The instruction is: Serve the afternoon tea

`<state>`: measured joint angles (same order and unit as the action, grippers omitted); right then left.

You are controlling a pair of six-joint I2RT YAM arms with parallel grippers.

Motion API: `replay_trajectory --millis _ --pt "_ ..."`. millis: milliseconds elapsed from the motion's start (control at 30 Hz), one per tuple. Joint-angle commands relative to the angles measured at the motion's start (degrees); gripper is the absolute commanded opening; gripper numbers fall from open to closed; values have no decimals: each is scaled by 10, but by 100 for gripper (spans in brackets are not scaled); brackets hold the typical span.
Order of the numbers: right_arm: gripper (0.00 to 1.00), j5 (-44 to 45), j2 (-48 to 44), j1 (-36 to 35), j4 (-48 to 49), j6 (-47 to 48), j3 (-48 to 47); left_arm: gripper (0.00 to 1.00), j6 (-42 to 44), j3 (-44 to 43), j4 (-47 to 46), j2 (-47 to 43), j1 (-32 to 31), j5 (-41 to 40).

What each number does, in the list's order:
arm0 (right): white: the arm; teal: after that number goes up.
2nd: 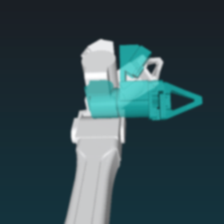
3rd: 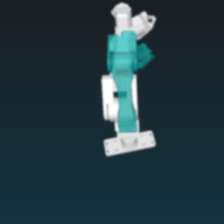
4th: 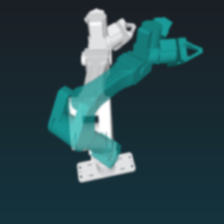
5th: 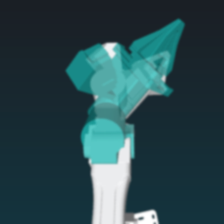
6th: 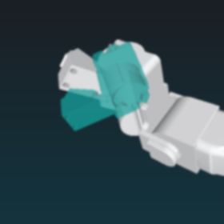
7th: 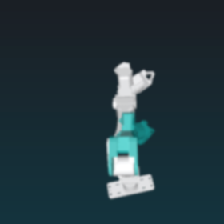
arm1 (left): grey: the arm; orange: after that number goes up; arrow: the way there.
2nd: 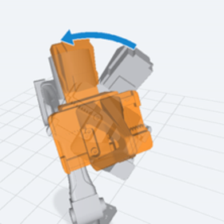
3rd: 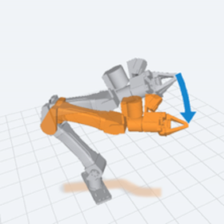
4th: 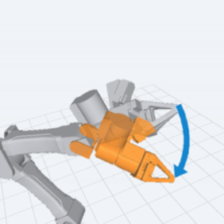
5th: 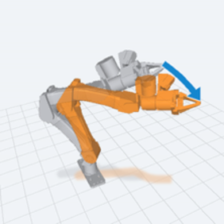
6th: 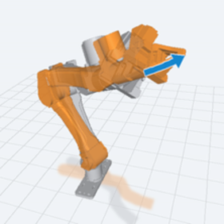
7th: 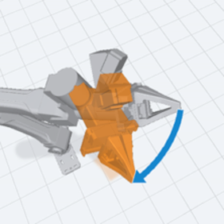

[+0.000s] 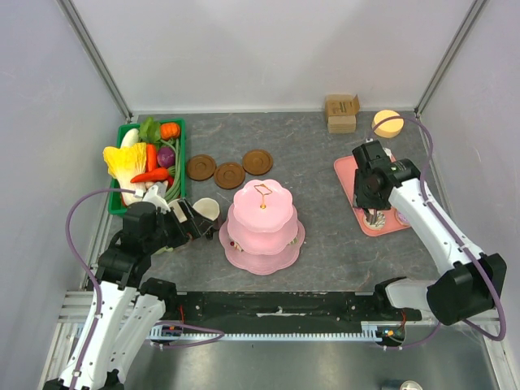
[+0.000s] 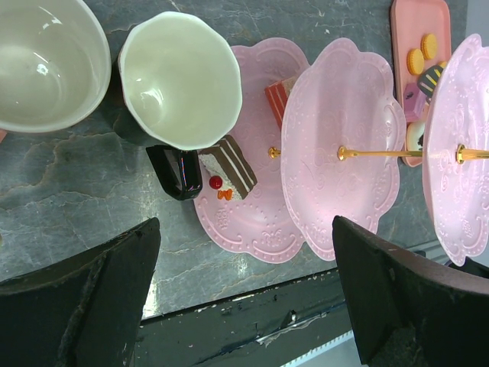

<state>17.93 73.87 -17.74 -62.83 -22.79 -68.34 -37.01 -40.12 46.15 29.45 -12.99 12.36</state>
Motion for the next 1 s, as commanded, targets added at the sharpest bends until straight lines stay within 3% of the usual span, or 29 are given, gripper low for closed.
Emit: replay_trajectory --millis 0,467,967 --pt "54 9 -14 1 -5 -12 14 99 16 -11 -19 -2 1 2" --pt "55 63 -15 1 -13 -23 -3 99 14 -9 -19 -2 1 0" --pt "55 1 -20 1 24 -36 40 99 15 -9 -19 -4 0 1"
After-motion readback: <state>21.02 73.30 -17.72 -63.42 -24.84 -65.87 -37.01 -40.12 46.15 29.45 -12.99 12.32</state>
